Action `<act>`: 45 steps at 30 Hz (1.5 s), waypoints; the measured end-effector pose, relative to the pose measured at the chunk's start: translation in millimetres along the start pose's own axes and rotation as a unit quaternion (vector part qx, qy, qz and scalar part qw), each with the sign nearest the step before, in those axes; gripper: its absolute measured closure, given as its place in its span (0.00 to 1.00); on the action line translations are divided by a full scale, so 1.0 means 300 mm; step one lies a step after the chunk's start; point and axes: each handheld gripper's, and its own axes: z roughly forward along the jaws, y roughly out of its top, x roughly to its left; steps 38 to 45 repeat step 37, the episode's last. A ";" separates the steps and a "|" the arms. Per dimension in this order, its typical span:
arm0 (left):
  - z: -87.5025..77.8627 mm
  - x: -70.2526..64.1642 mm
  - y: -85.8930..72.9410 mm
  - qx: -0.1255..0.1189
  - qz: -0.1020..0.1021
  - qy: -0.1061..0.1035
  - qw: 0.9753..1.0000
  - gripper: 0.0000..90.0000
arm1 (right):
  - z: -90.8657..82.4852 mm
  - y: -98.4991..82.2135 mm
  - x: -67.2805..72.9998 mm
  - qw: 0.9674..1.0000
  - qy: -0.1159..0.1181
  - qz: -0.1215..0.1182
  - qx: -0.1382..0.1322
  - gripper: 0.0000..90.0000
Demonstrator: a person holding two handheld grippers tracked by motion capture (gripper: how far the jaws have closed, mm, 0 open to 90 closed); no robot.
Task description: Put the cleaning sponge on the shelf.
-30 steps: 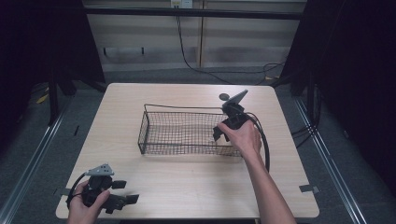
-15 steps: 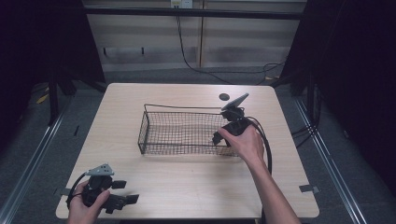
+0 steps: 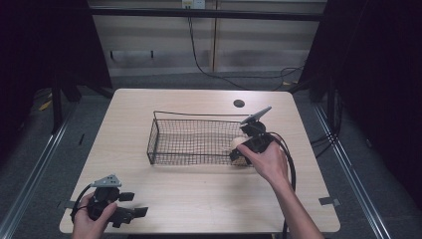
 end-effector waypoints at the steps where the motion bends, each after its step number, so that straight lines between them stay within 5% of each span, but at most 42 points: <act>1: 0.000 0.000 0.000 0.000 0.000 0.000 1.000 0.19 | -0.005 -0.007 0.001 1.000 0.001 -0.002 -0.002 0.28; 25: 0.002 -0.001 0.000 0.000 -0.001 0.000 1.000 0.19 | -0.005 -0.186 -0.027 0.999 0.024 -0.027 -0.035 0.30; 36: 0.005 0.006 0.002 0.004 -0.002 0.002 1.000 0.19 | 0.074 -0.305 -0.108 0.997 0.040 0.008 -0.069 0.30; 45: 0.005 0.007 0.002 0.004 -0.001 0.002 1.000 0.19 | 0.077 -0.310 -0.112 0.997 0.037 0.010 -0.071 0.30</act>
